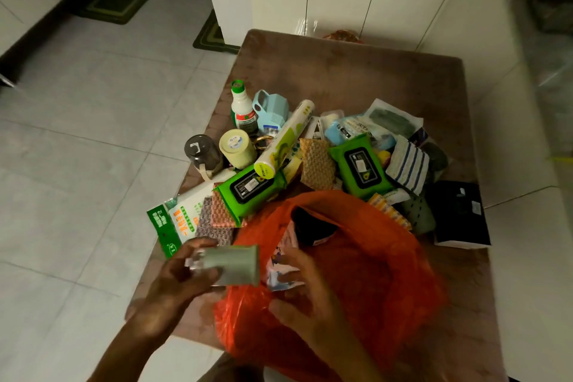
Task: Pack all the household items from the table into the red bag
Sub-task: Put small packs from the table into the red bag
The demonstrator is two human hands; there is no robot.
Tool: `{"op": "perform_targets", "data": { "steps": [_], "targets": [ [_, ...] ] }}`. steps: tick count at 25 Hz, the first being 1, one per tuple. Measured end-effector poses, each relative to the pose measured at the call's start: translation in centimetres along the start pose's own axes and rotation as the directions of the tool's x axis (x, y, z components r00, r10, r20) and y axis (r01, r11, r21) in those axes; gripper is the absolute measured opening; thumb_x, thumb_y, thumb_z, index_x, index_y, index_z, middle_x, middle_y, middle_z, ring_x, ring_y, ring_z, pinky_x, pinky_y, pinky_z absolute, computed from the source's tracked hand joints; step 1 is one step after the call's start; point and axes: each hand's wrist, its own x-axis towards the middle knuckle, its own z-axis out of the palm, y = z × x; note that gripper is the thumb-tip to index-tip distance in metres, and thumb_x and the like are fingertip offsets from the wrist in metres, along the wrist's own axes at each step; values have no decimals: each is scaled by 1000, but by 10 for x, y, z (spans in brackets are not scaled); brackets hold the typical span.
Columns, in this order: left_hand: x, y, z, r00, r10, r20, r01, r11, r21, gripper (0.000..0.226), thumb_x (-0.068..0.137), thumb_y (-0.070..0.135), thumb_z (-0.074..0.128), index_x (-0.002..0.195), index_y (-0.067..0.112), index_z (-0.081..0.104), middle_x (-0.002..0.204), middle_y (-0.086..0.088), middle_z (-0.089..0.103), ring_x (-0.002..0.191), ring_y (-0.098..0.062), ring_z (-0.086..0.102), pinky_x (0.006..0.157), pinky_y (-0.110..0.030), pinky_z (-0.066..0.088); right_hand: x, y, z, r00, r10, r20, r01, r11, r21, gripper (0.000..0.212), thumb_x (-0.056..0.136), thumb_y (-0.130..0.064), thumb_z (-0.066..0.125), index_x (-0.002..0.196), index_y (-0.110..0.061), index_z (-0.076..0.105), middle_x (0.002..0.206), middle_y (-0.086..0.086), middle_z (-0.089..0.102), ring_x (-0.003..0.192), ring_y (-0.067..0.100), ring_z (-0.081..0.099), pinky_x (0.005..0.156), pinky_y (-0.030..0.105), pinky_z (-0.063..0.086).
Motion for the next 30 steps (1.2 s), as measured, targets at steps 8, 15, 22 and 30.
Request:
{"op": "perform_targets", "data": {
  "steps": [8,15,22,30],
  "targets": [
    [28,-11,126,943,-189,274,24,860,509,53,92,22,62,134,40,34,121,7,56,87,-12,61,77,-44,56,2,74,-74,936,328,-129,-280,914,293,42,69,-23,84,106,-22,65,105,8,71,86,26,73,60,33,58],
    [34,-17,101,990,84,-116,-33,924,382,21,89,13,63,95,32,68,81,-3,74,52,-14,67,44,-26,54,20,121,-81,689,622,-372,-544,783,301,19,91,-18,68,103,-4,64,79,12,71,62,18,68,52,29,56],
    [102,-28,1,810,159,-565,215,815,537,24,87,22,66,110,14,61,102,-15,70,70,-23,63,54,-23,46,35,115,-55,812,361,-459,-489,850,-195,50,96,-37,57,143,-22,45,139,4,56,120,24,58,89,35,47],
    [155,-49,-3,807,-162,-567,379,880,288,30,92,27,62,106,0,62,75,-7,68,63,-19,64,44,-23,53,44,110,-62,884,433,-177,-422,901,100,60,85,-9,72,122,-47,45,122,-9,57,110,13,59,77,27,57]
  ]
}}
